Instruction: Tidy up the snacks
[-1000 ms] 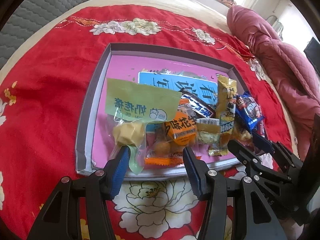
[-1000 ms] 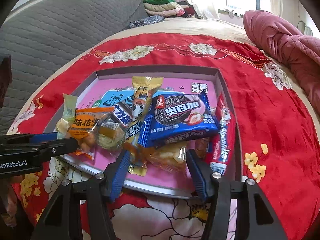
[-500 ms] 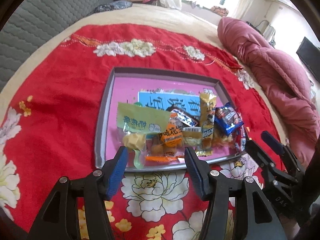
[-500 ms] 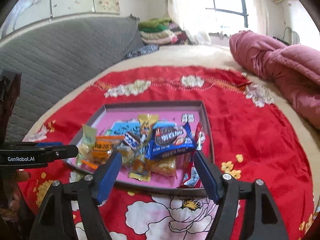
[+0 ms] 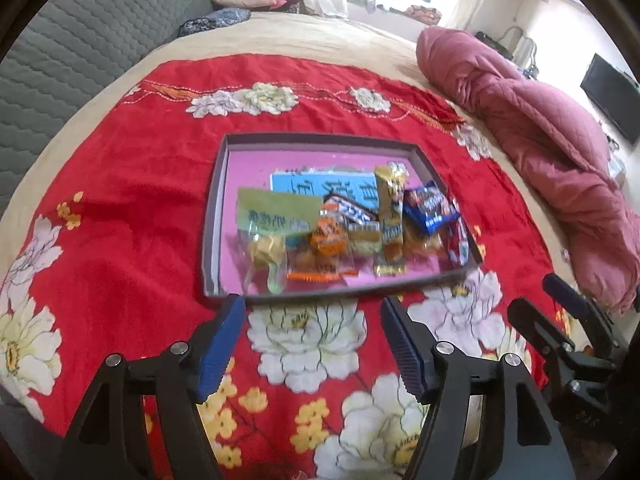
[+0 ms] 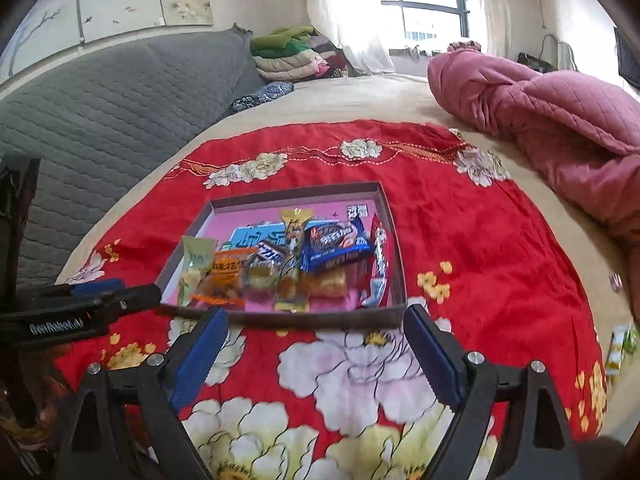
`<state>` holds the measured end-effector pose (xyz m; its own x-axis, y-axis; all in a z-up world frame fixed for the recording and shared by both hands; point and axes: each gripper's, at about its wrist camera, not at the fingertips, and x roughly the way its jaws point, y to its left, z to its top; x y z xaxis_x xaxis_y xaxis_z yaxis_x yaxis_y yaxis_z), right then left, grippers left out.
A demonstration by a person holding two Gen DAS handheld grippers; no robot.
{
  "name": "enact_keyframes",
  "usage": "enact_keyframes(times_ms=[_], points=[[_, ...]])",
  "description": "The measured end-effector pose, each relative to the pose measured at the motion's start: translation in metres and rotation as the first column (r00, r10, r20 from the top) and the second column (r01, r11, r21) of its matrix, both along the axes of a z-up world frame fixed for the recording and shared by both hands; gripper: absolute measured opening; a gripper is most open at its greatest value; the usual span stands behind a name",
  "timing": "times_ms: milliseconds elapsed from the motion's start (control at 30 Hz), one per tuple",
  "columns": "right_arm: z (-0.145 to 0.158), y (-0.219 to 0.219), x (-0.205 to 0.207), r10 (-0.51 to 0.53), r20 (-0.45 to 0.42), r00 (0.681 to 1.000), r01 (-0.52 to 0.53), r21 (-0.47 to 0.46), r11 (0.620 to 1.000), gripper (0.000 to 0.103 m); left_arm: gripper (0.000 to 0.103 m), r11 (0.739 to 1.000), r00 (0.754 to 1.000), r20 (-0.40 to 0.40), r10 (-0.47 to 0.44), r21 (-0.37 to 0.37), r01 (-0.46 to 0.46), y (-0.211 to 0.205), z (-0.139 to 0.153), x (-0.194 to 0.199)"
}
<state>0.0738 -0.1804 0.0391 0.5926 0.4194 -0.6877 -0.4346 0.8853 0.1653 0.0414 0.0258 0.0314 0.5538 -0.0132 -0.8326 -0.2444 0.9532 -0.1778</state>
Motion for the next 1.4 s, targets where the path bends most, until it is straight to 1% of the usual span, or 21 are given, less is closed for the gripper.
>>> enact_keyframes(times_ms=[67, 200, 333, 567, 700, 900, 1400], points=[[0.002, -0.001, -0.006, 0.003, -0.007, 1.000, -0.003, 0.010, 1.000, 0.091, 0.073, 1.000, 1.000, -0.012, -0.009, -0.002, 0.009, -0.004, -0.002, -0.006], [-0.001, -0.003, -0.017, -0.014, -0.025, 1.000, 0.014, 0.015, 1.000, 0.093, 0.074, 1.000, 0.999, -0.037, -0.024, 0.015, 0.025, -0.013, -0.006, -0.018], [-0.012, -0.007, -0.024, -0.017, -0.071, 0.997, 0.018, 0.021, 1.000, 0.095, 0.074, 1.000, 0.999, -0.042, -0.018, 0.012, 0.019, -0.016, -0.009, -0.026], [-0.019, -0.004, -0.029, -0.006, -0.062, 0.998, 0.006, -0.006, 1.000, 0.095, 0.074, 1.000, 0.997, -0.076, -0.008, 0.017, 0.009, -0.020, -0.020, -0.032], [-0.024, 0.001, -0.030, 0.004, -0.070, 0.998, -0.005, -0.024, 1.000, 0.095, 0.074, 1.000, 0.997, -0.075, 0.000, 0.029, 0.002, -0.021, -0.021, -0.032], [-0.024, 0.002, -0.031, 0.009, -0.062, 0.998, -0.010, -0.029, 1.000, 0.095, 0.074, 1.000, 0.996, -0.085, -0.001, 0.027, 0.003, -0.021, -0.023, -0.031], [-0.029, -0.001, -0.029, -0.012, -0.079, 0.997, 0.010, -0.026, 1.000, 0.095, 0.074, 1.000, 0.995, -0.101, -0.003, 0.026, 0.006, -0.022, -0.027, -0.031]])
